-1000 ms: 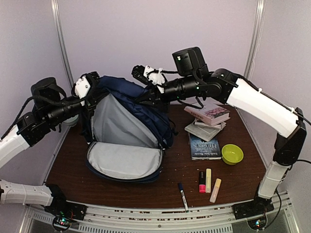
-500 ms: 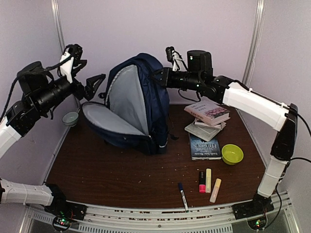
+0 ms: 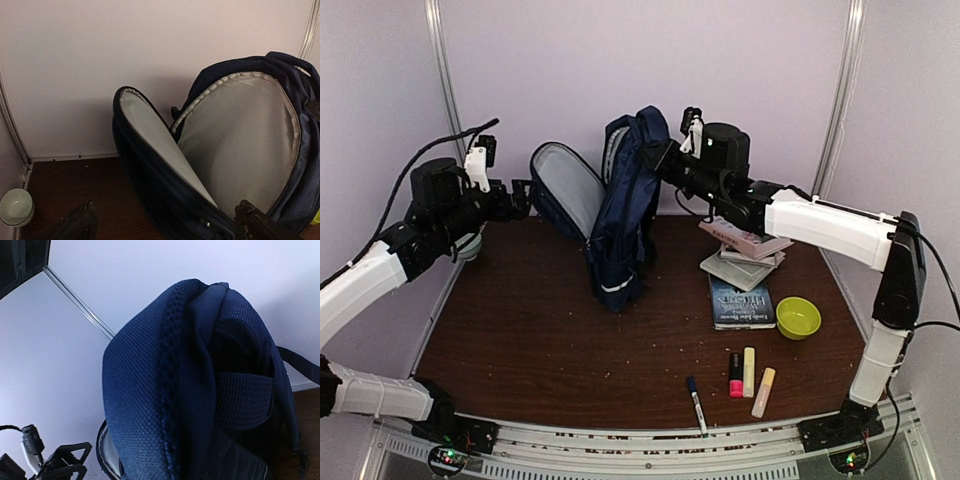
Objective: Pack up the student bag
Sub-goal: Pass from the right arm to the left
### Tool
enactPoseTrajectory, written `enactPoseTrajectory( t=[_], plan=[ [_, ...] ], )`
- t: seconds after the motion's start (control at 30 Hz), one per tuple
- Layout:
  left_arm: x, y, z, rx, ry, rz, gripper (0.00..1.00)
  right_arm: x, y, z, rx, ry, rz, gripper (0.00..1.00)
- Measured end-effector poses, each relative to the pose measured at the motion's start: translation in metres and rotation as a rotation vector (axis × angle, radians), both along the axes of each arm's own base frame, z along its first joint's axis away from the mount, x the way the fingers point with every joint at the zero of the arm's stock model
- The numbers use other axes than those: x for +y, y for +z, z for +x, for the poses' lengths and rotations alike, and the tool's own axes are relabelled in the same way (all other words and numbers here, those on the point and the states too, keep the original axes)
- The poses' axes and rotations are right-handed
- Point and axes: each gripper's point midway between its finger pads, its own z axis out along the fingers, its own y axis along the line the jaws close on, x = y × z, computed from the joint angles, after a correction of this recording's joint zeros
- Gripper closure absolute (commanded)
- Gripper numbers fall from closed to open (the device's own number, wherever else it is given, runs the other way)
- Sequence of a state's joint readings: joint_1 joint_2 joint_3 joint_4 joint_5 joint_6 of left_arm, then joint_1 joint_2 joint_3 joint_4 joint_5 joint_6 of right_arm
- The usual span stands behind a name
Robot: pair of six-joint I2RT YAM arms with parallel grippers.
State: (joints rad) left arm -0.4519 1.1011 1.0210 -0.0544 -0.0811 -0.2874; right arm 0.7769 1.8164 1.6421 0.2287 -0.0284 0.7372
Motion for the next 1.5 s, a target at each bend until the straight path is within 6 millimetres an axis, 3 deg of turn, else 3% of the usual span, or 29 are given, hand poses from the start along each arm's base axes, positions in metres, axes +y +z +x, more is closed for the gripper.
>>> enactPoseTrajectory(
  t=[0.17,0.3,0.4,0.47,0.6,0.67,0.7,0.77,0.8,0.87,1.0,1.03,1.17,1.23,1.3,1.37,1.43,1.5],
  plan=[
    [-0.009,-0.005,0.028,0.025,-0.08,-0.176,0.02,0.009,-0.002,-0.009,-0.024,0.008,0.014,1.0],
    [-0.027,0.008,0.029,-0.022,-0.181,-0.258,0.02,0.011,-0.001,-0.011,-0.042,0.0,0.008,1.0],
    [-0.026,0.009,0.033,-0.025,-0.16,-0.275,0.02,0.01,-0.001,-0.011,-0.048,-0.005,0.005,1.0],
    [-0.02,0.0,0.04,0.0,-0.106,-0.266,0.02,0.01,-0.001,-0.011,-0.051,-0.006,0.005,1.0],
    [-0.009,-0.039,0.055,0.088,-0.004,-0.237,0.06,0.011,-0.001,-0.012,-0.056,0.0,0.004,1.0],
    [-0.005,-0.06,0.06,0.134,0.034,-0.222,0.22,0.013,-0.001,-0.014,-0.06,0.005,0.002,1.0],
    [-0.004,-0.069,0.061,0.156,0.048,-0.217,0.41,0.013,-0.001,-0.014,-0.062,0.007,-0.001,1.0],
    [-0.001,-0.08,0.062,0.187,0.067,-0.218,0.94,0.015,-0.001,-0.016,-0.067,0.01,-0.005,1.0],
    [0.0,-0.083,0.062,0.194,0.072,-0.212,1.0,0.015,0.0,-0.016,-0.068,0.012,-0.006,1.0],
    [0.003,-0.08,0.062,0.183,0.087,-0.212,1.0,0.016,-0.001,-0.017,-0.07,0.016,-0.008,1.0],
    [0.015,-0.054,0.052,0.104,0.117,-0.15,1.0,0.021,-0.001,-0.022,-0.078,0.047,-0.005,0.98],
    [0.016,-0.044,0.046,0.082,0.113,-0.107,1.0,0.023,-0.001,-0.024,-0.08,0.058,-0.004,0.89],
    [0.014,0.004,0.029,-0.007,0.072,0.083,1.0,0.032,-0.002,-0.035,-0.088,0.128,0.001,0.35],
    [0.012,0.022,0.023,-0.041,0.045,0.178,1.0,0.032,-0.008,-0.042,-0.088,0.161,-0.005,0.26],
    [0.013,0.029,0.018,-0.066,0.027,0.239,1.0,0.019,-0.021,-0.048,-0.065,0.171,-0.018,0.24],
    [0.013,0.028,0.013,-0.079,0.005,0.291,1.0,-0.009,-0.032,-0.045,-0.029,0.14,-0.02,0.23],
    [0.01,0.023,0.013,-0.078,-0.017,0.324,1.0,-0.053,-0.041,-0.033,0.008,0.067,-0.018,0.22],
    [0.003,0.012,0.014,-0.059,-0.051,0.356,1.0,-0.118,-0.048,-0.013,0.048,-0.073,-0.016,0.17]
  ],
)
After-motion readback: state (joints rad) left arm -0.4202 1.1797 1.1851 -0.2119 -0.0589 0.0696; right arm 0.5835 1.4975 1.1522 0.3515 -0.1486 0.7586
